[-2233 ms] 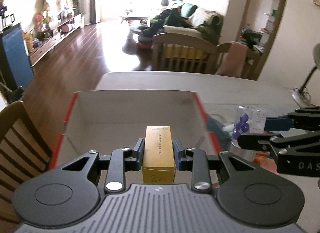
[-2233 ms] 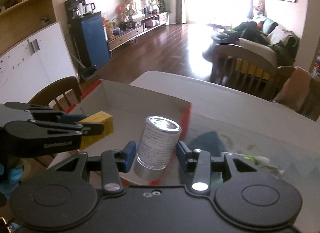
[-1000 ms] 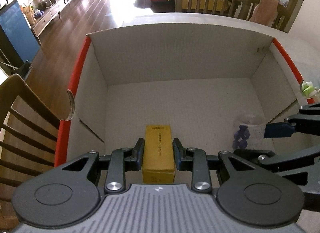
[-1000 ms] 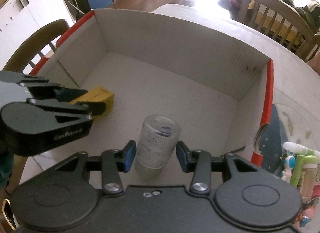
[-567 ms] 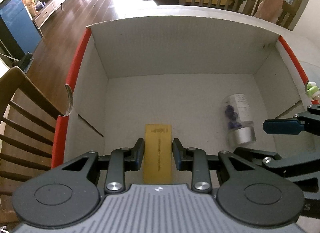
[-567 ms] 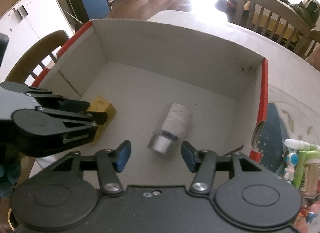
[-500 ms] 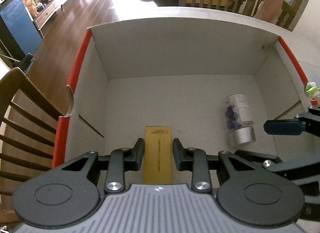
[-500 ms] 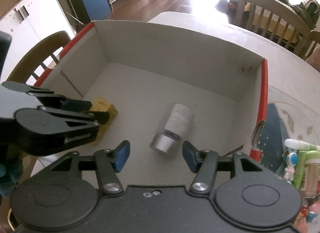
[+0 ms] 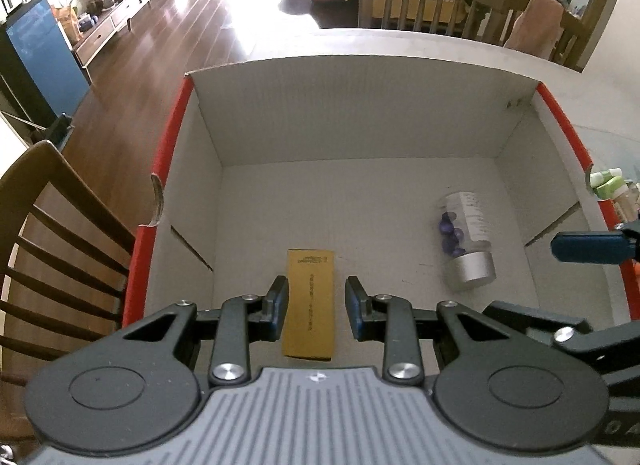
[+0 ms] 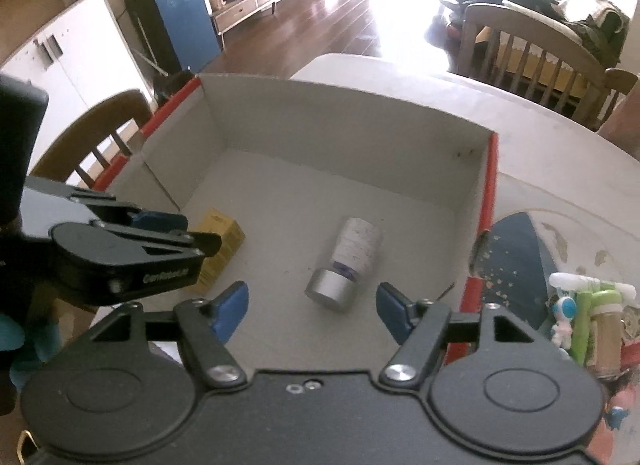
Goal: Organize rigid objects
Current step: 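Withdraw both tools from the box back toward the item cluster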
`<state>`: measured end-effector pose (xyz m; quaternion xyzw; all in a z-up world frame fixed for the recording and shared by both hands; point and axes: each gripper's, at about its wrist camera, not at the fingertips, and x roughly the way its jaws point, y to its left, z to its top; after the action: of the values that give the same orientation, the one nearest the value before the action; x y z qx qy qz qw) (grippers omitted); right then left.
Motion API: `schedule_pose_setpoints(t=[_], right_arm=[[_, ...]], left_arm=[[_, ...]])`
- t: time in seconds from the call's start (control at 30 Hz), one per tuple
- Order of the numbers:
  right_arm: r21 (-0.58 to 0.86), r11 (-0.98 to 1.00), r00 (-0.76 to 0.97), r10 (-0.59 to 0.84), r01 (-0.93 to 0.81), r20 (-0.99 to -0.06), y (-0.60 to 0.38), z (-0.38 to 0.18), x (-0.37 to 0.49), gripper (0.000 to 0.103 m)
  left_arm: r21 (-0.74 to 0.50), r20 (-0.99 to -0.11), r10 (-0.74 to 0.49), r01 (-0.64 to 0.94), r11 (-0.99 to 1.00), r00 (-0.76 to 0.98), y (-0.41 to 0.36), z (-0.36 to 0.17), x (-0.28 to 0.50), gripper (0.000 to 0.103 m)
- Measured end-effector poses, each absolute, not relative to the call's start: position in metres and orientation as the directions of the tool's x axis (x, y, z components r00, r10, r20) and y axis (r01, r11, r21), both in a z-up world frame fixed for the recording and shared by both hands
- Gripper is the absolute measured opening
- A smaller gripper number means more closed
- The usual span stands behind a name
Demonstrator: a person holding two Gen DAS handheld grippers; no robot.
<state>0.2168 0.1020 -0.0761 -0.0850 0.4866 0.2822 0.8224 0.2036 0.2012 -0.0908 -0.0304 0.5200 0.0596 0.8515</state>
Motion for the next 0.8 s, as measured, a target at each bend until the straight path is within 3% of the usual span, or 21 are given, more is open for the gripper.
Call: schedule_pose_setpoints(t=[0.23,0.27,0.33,0.8], right_arm=[[0.144,0.826,0.400,0.407,-0.545,-0.821,0.087,-0.061,0.208,0.077],[0.146,0.826,0.406,0.411,-0.544,-0.816,0.085,-0.058,0.206,0.077],[0.154,0.825,0.414,0.423,-0.543,-0.806,0.078,-0.052,0.202,0.078],[0.186,0.819,0.512,0.499,-0.543,-0.700,0.026,-0.010,0.168,0.090]], left_arm=[[0.010,-0.877,0.080,-0.149,0.989,0.474,0.201,-0.081,0.197,0.032],[0.011,-0.875,0.082,-0.151,0.988,0.477,0.201,-0.079,0.196,0.037],[0.009,-0.868,0.085,-0.156,0.988,0.490,0.200,-0.075,0.193,0.070],[-0.027,-0.812,0.050,-0.123,0.992,0.582,0.180,-0.033,0.162,0.072]])
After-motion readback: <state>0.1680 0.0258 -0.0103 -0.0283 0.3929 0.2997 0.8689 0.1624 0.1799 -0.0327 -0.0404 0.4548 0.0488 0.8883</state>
